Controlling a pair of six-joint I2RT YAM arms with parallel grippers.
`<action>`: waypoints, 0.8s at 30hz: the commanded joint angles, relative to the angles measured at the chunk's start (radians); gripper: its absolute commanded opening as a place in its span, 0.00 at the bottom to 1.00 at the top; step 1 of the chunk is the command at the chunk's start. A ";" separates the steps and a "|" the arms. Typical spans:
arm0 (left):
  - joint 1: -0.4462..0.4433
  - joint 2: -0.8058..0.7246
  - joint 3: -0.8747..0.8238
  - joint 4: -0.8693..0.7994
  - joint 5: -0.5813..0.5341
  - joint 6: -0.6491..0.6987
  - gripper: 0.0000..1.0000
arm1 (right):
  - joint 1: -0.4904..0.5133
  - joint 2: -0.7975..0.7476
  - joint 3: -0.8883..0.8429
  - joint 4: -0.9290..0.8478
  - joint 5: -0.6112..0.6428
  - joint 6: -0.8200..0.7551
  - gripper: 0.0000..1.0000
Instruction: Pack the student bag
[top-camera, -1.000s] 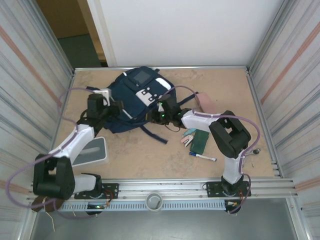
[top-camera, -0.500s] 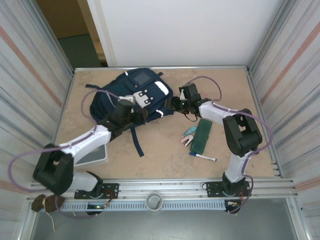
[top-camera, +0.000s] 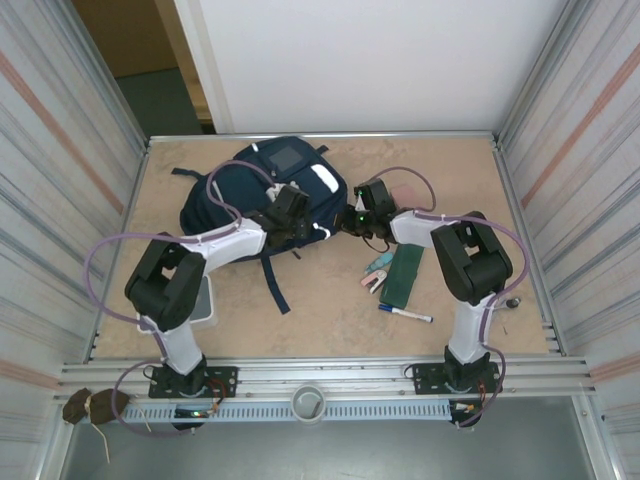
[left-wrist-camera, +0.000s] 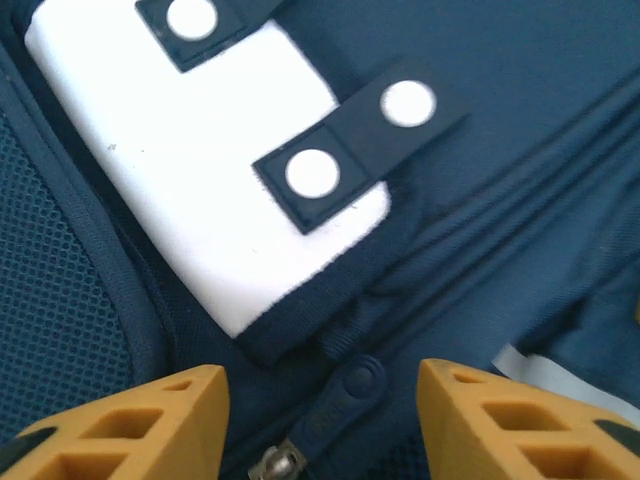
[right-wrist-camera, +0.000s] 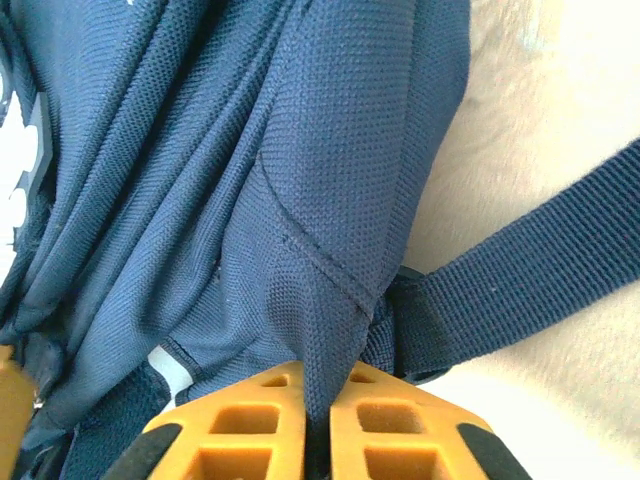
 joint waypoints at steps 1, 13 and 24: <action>-0.010 0.018 0.033 -0.052 -0.054 0.000 0.50 | 0.029 -0.055 -0.075 0.025 0.005 0.041 0.07; -0.018 0.092 0.065 -0.094 -0.126 0.007 0.54 | 0.092 -0.094 -0.139 0.076 0.026 0.083 0.05; -0.022 0.021 0.012 -0.119 -0.174 0.038 0.34 | 0.070 -0.091 -0.142 0.063 0.041 0.076 0.04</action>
